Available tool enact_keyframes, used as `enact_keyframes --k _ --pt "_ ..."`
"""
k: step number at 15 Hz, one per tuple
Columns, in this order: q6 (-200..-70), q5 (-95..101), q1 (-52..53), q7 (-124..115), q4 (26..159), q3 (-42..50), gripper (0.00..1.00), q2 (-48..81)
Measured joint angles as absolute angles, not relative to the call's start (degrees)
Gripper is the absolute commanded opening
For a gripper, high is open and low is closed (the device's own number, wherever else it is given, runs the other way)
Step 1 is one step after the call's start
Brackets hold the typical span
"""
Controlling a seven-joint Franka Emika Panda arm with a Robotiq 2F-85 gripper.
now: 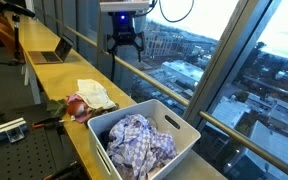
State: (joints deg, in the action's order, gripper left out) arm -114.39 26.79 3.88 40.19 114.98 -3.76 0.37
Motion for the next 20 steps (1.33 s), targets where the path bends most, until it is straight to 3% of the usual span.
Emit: enact_keyframes --k 11,20 --pt "-125.4 26.9 13.0 21.8 120.9 -11.9 1.0 13.3" --pt "-127.1 30.2 21.6 18.4 105.1 -12.5 1.0 34.4"
